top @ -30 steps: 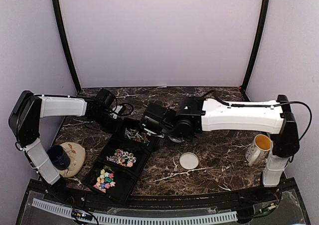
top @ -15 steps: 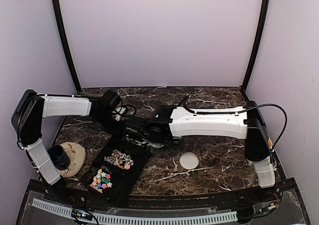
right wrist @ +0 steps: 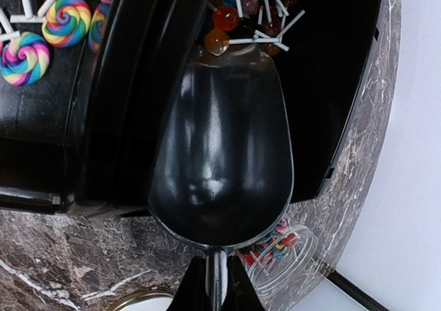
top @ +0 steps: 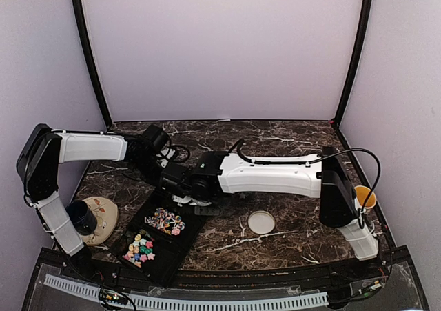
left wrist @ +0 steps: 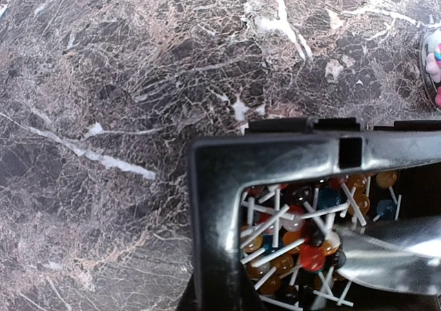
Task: Pack the candies
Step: Scoop the fake candies from the plate.
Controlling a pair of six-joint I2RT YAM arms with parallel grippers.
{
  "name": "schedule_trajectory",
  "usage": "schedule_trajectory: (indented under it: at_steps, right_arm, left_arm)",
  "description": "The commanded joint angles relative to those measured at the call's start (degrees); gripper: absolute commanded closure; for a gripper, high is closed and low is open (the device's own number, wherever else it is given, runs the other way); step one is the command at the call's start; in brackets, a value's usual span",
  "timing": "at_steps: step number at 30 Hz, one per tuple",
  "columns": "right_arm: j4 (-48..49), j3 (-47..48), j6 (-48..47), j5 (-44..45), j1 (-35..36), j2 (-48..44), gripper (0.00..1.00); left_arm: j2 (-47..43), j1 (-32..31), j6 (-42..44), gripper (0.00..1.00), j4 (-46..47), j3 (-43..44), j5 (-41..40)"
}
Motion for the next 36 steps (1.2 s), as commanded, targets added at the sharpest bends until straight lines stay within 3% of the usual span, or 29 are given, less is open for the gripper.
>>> schedule_trajectory:
  at_steps: [1, 14, 36]
  right_arm:
    - [3.36, -1.74, -2.53, -7.95, -0.87, 2.56, 1.00]
    - [35.23, -28.46, 6.06, -16.95, -7.05, -9.73, 1.00]
    - [58.90, -51.75, 9.94, -19.26, -8.30, -26.20, 1.00]
  left_arm:
    - [-4.02, -0.44, 1.61, 1.00, 3.01, 1.60, 1.07]
    - [-4.45, -0.44, 1.23, 1.00, 2.95, 1.31, 1.76]
    - [-3.10, -0.17, 0.68, 1.00, 1.74, 1.76, 0.76]
